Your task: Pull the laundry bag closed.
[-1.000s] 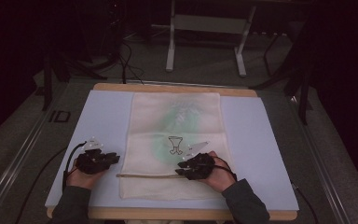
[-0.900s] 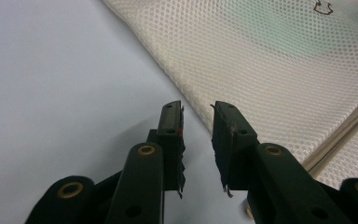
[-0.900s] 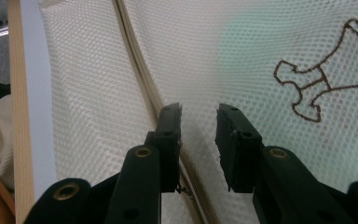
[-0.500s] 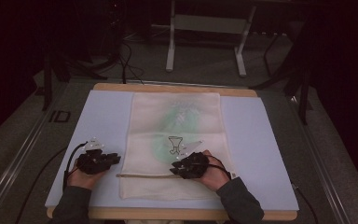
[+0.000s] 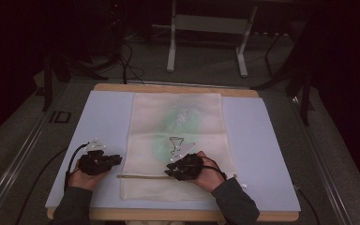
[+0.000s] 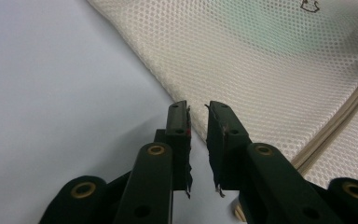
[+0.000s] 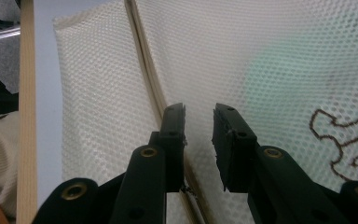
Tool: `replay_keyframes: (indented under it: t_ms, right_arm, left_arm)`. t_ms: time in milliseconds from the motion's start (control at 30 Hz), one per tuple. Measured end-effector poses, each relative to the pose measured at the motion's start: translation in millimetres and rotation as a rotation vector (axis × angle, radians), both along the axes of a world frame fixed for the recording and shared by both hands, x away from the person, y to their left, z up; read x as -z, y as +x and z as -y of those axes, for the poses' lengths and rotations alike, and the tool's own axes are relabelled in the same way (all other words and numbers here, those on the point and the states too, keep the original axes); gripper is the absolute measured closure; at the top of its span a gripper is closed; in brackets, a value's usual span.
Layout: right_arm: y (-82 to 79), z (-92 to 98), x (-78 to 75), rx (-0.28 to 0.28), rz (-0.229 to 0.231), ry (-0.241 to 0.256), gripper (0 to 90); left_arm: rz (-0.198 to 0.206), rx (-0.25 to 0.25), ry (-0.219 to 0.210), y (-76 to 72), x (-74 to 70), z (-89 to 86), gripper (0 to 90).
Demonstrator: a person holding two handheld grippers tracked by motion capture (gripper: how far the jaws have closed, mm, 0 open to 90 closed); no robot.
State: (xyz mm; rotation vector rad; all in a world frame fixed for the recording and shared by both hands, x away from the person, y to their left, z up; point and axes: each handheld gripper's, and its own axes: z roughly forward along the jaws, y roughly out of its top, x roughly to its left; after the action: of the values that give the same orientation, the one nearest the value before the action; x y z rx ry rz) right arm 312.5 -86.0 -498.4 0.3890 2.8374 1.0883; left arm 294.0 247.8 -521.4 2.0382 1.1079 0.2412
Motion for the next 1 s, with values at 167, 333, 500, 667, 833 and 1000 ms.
replay_keyframes:
  t_ms: [167, 333, 500, 667, 833, 1000]
  right_arm:
    - [-1.0, -6.0, -0.5, -0.011, -0.002, 0.003, 73.7]
    - [-0.9, -10.9, -1.7, -0.022, 0.001, 0.009, 73.8]
    - [-1.7, -16.8, -1.8, -0.032, -0.001, 0.011, 73.7]
    - [-1.9, -21.1, -1.2, -0.038, -0.002, 0.015, 73.7]
    - [-2.3, -26.1, -1.8, -0.044, 0.000, 0.020, 73.9]
    - [-3.3, -34.3, -1.2, -0.059, -0.002, 0.018, 73.9]
  left_arm:
    - [0.001, 0.006, 0.000, -0.1, 0.1, 1.1, 80.5]
    - [0.001, 0.015, 0.005, -0.1, 0.2, 1.9, 81.3]
    - [0.001, 0.031, 0.003, -0.3, 0.4, 2.9, 81.9]
    - [0.003, 0.033, 0.005, -0.3, 0.3, 3.5, 81.7]
    - [0.005, 0.035, 0.004, -0.4, 0.3, 3.8, 80.9]
    - [0.005, 0.047, 0.012, -0.4, 0.7, 5.9, 79.4]
